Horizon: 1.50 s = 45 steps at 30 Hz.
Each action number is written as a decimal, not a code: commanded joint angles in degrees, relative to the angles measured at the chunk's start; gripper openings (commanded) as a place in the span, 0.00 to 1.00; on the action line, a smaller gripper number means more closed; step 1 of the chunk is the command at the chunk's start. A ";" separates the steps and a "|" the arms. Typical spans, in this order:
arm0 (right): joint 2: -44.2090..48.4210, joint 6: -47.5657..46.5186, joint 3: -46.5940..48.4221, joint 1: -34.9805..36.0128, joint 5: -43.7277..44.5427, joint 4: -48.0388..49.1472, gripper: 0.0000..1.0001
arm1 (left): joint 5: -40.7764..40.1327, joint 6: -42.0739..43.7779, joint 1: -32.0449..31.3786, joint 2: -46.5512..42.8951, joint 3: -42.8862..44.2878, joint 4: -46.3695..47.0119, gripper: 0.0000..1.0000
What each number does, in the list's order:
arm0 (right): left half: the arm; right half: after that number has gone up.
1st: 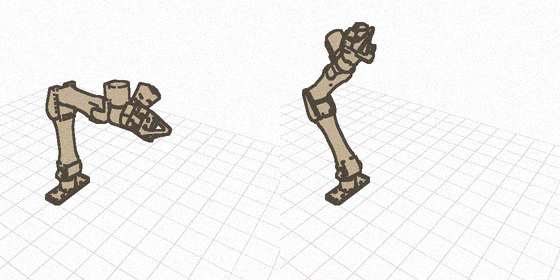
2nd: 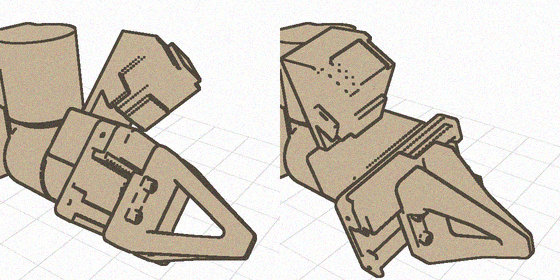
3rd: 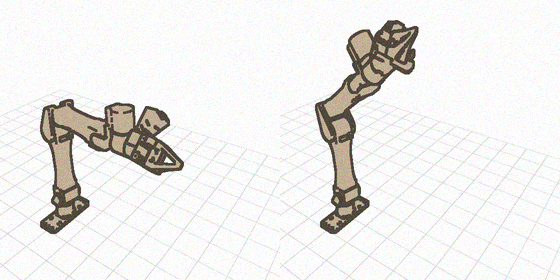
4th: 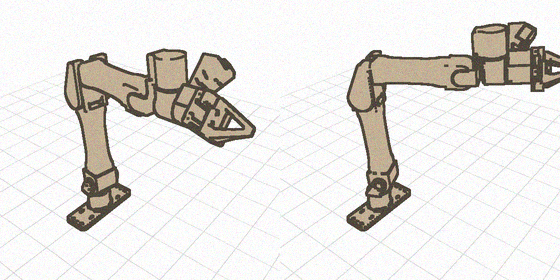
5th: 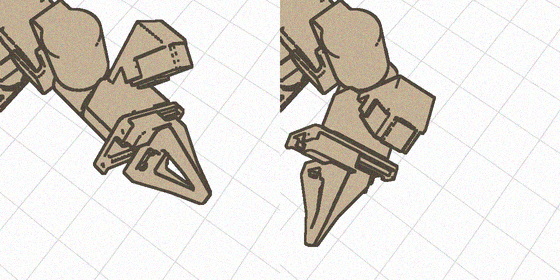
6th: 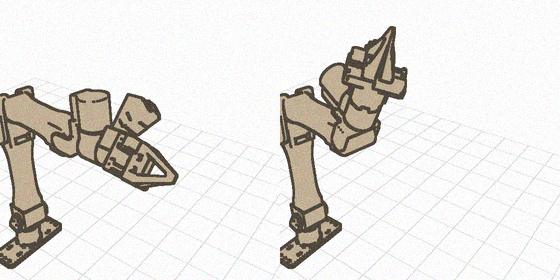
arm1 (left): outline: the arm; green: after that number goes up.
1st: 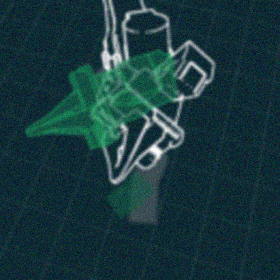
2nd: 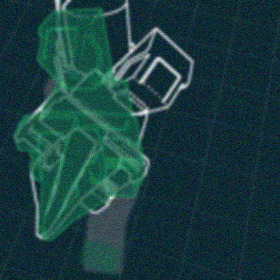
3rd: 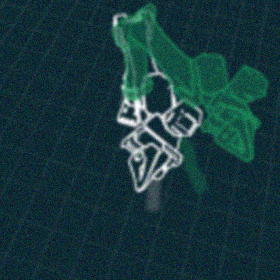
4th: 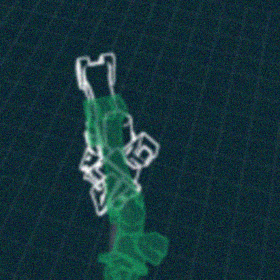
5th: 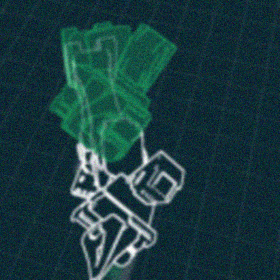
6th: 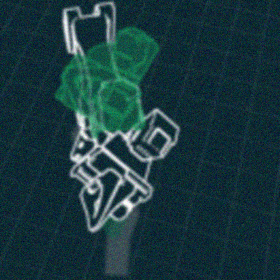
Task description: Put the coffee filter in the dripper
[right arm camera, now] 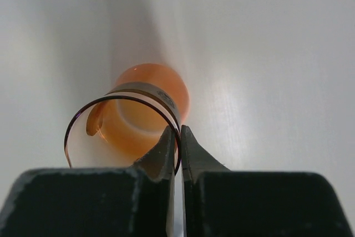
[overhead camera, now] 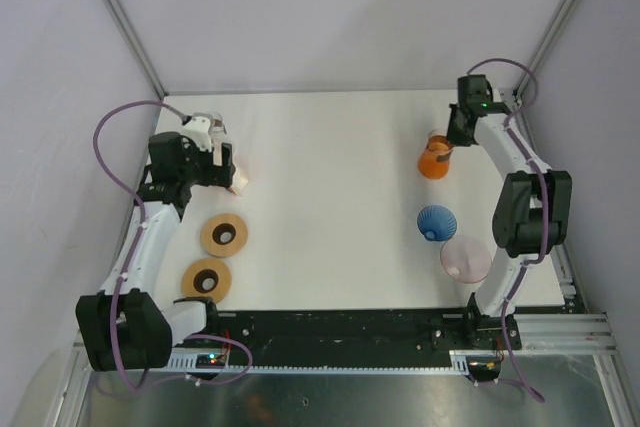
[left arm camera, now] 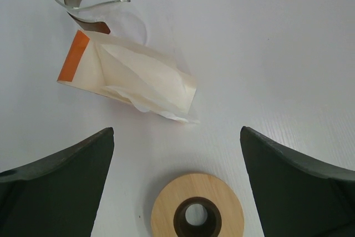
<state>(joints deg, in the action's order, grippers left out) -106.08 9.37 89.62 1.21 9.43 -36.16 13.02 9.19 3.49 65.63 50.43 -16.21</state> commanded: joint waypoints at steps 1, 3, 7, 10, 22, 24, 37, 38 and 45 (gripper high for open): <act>3.55 -0.33 4.24 8.47 -2.67 0.27 0.00 | 2.48 2.14 -0.15 0.28 3.31 -2.98 1.00; 3.79 -1.11 4.55 12.46 -3.83 0.32 0.00 | 3.45 3.84 -0.17 0.33 3.91 -5.24 0.99; 4.00 -2.22 5.07 20.60 -4.07 -0.54 0.00 | 5.03 7.90 -0.15 0.31 5.24 -10.61 0.94; 4.41 -2.84 5.26 26.52 -4.14 -0.66 0.00 | 4.86 10.94 -0.01 0.39 6.09 -14.84 0.92; -0.15 -3.93 8.98 41.26 -1.66 -3.39 0.00 | 2.24 20.25 3.21 -1.63 2.58 -23.71 0.92; -0.85 -3.04 8.86 41.70 -1.82 -2.77 0.00 | 2.11 21.50 4.06 -1.86 1.14 -23.92 0.90; -3.03 -1.15 7.10 43.53 -1.00 0.75 0.00 | 0.54 25.07 7.86 0.54 -4.47 -20.39 0.79; -3.05 -1.26 6.99 43.70 -0.86 0.79 0.00 | 0.88 24.99 7.86 0.77 -4.64 -19.93 0.78; -3.80 -1.63 6.41 44.05 -0.74 0.92 0.04 | 1.44 25.64 7.19 3.01 -7.14 -15.80 0.81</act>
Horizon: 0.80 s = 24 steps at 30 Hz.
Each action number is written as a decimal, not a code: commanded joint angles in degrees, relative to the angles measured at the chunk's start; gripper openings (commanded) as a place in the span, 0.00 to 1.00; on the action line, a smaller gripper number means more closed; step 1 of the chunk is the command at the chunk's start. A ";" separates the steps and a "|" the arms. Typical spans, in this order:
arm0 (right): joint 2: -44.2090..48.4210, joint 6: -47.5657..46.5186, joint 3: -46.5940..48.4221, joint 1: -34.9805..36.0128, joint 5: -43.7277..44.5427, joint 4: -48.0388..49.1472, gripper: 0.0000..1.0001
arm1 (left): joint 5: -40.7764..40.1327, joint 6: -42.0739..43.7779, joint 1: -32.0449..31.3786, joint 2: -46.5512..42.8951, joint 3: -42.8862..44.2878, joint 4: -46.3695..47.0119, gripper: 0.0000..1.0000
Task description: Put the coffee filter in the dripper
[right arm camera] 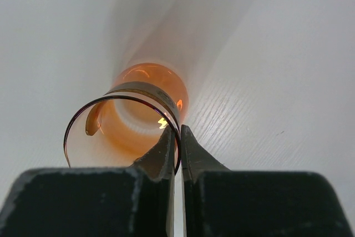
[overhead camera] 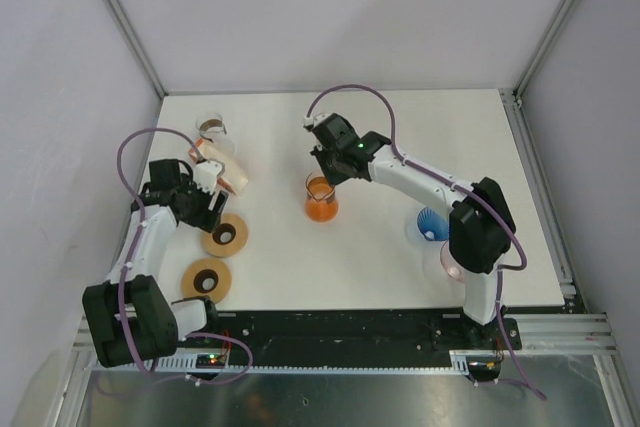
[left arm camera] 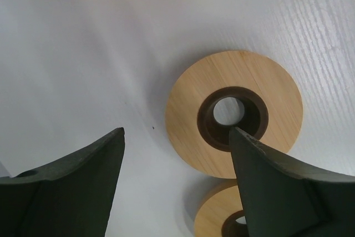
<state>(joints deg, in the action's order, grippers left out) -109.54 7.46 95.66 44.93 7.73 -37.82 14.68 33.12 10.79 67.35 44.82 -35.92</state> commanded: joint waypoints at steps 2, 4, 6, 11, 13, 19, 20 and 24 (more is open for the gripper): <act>-0.51 0.23 0.20 0.34 0.60 2.87 0.08 | -0.76 1.97 -0.41 2.30 -2.44 4.98 0.81; -0.64 0.08 0.20 0.40 0.18 2.96 0.15 | -0.89 2.21 -1.12 3.04 -3.24 5.82 0.81; -0.73 -0.15 0.31 0.55 -0.08 2.92 0.25 | -1.39 2.67 -2.46 3.44 -4.15 6.51 0.81; -0.29 -0.38 0.34 0.80 -0.20 2.93 0.35 | -4.29 4.10 -3.87 3.60 -6.06 8.86 0.81; -0.10 -0.44 0.41 0.85 -0.42 3.13 0.36 | -5.31 4.42 -3.92 4.18 -6.39 9.73 0.81; 0.93 -0.77 1.15 1.22 -0.40 2.78 0.42 | -5.99 4.62 -3.89 6.83 -6.63 11.25 0.81; 1.18 -0.78 1.22 1.26 -0.33 2.77 0.43 | -5.77 4.64 -3.91 7.22 -6.65 11.50 0.81; 2.66 -0.85 0.96 1.42 0.29 2.69 0.45 | -4.67 4.61 -3.93 9.27 -6.64 12.24 0.79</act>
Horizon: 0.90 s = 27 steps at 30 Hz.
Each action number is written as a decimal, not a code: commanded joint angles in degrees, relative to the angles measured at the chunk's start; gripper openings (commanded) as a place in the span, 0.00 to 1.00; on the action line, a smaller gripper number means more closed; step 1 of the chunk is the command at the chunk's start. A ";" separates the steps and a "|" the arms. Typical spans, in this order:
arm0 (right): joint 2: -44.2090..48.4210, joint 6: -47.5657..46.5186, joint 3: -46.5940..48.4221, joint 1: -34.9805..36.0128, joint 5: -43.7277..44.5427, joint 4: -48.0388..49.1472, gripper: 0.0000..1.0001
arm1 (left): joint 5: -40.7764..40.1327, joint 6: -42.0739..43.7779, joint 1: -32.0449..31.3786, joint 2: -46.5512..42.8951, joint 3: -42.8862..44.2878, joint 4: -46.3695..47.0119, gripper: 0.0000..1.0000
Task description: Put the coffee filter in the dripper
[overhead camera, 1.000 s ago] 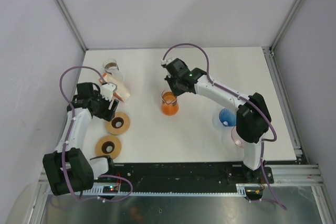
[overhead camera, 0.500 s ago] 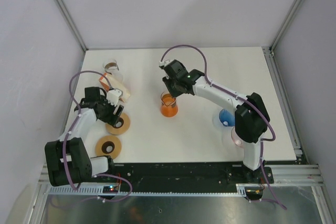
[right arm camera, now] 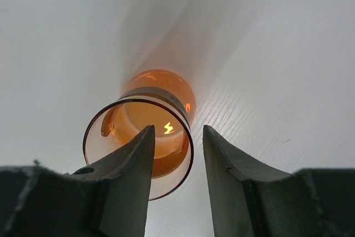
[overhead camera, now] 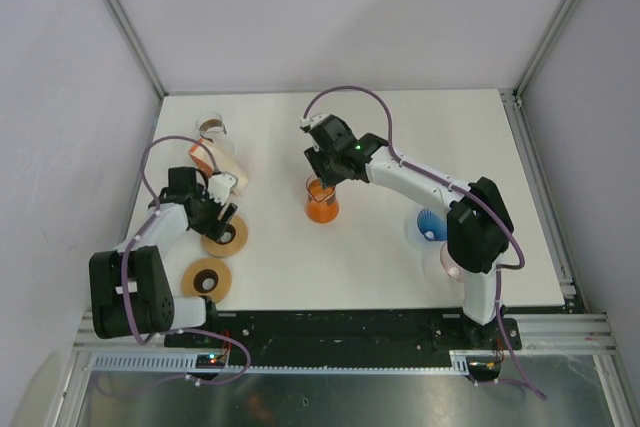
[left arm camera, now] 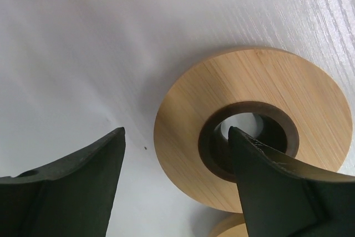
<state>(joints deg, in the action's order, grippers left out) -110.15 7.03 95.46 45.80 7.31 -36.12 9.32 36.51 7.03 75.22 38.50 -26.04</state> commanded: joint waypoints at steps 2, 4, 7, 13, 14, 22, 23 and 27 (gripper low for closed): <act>4.19 -0.50 0.96 0.66 1.40 0.86 0.46 | 1.57 1.24 -0.17 2.25 -0.33 2.59 0.77; 5.13 -0.49 0.78 0.73 2.20 0.56 0.47 | 2.43 1.47 -0.17 2.95 -0.39 2.69 0.73; 6.86 -0.45 -0.15 0.77 3.35 0.53 0.48 | 3.87 1.96 -0.18 3.58 -0.71 2.74 0.64; 10.85 -0.07 -2.96 0.73 5.14 1.20 0.50 | 4.98 2.19 -0.19 1.30 -1.96 2.56 0.25; 11.50 -0.03 -3.51 0.76 5.38 1.21 0.50 | 5.04 2.22 -0.18 0.09 -2.17 2.35 0.18; 14.21 0.35 -5.12 0.69 7.56 0.49 0.51 | 7.49 0.97 -2.31 -8.43 -0.46 -2.27 0.00; 14.41 0.40 -5.16 0.69 7.81 0.37 0.51 | 7.43 0.55 -3.66 -9.00 0.29 -3.10 0.00; 15.71 0.71 -5.86 0.59 8.20 0.15 0.51 | 8.24 -1.02 -8.73 -10.78 3.95 -8.29 0.00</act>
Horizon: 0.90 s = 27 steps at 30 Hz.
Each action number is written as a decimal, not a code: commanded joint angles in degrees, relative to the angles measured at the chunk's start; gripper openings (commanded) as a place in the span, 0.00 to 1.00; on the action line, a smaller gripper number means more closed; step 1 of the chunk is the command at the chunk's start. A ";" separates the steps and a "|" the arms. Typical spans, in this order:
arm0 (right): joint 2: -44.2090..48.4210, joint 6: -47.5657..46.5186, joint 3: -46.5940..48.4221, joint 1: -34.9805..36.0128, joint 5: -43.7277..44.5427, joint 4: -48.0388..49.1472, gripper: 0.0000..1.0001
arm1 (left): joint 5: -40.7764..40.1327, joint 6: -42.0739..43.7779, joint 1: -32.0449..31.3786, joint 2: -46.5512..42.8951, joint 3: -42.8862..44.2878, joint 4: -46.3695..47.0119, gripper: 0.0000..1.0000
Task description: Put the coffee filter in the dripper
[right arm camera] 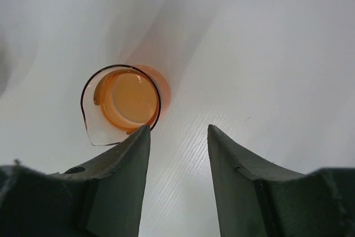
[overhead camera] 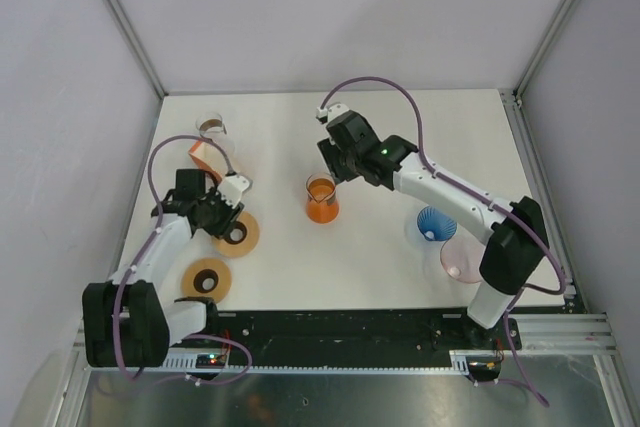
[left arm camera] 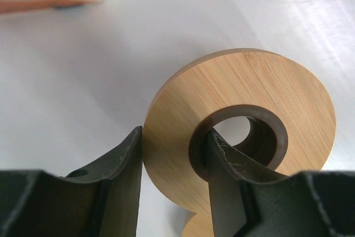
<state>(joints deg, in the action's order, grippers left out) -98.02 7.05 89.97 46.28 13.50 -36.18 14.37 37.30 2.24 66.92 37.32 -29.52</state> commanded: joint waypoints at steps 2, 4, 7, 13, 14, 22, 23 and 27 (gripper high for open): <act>4.31 0.86 -0.97 -0.10 2.09 0.23 0.51 | 3.80 -2.74 -5.33 -2.11 7.88 -6.95 0.00; 5.16 1.08 -1.65 -0.30 2.20 0.19 0.51 | 3.93 -3.74 -7.16 -1.50 11.09 -8.89 0.00; 6.30 1.71 -2.68 -0.94 2.19 0.15 0.51 | 3.23 -5.42 -11.37 -0.83 16.44 -11.11 0.00; 8.84 3.61 -5.29 -3.30 0.89 0.82 0.52 | 2.41 -8.76 -21.61 3.81 28.94 -13.63 0.00; 9.31 3.95 -5.80 -3.92 0.64 0.88 0.52 | 2.06 -9.19 -22.78 5.62 31.14 -13.98 0.00; 14.68 6.85 -12.17 -9.26 -0.24 0.94 0.52 | -2.04 -11.13 -31.28 20.35 46.13 -15.28 0.00; 15.26 6.89 -13.02 -9.84 -0.28 0.94 0.52 | -2.14 -11.25 -31.92 22.03 47.30 -15.51 0.00; 17.51 7.20 -15.71 -11.69 -0.84 1.09 0.52 | -2.76 -11.20 -33.73 27.22 52.16 -16.26 0.00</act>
<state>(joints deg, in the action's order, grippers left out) -84.05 12.67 75.94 35.88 13.37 -36.16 12.97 27.38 -29.91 91.37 83.92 -44.53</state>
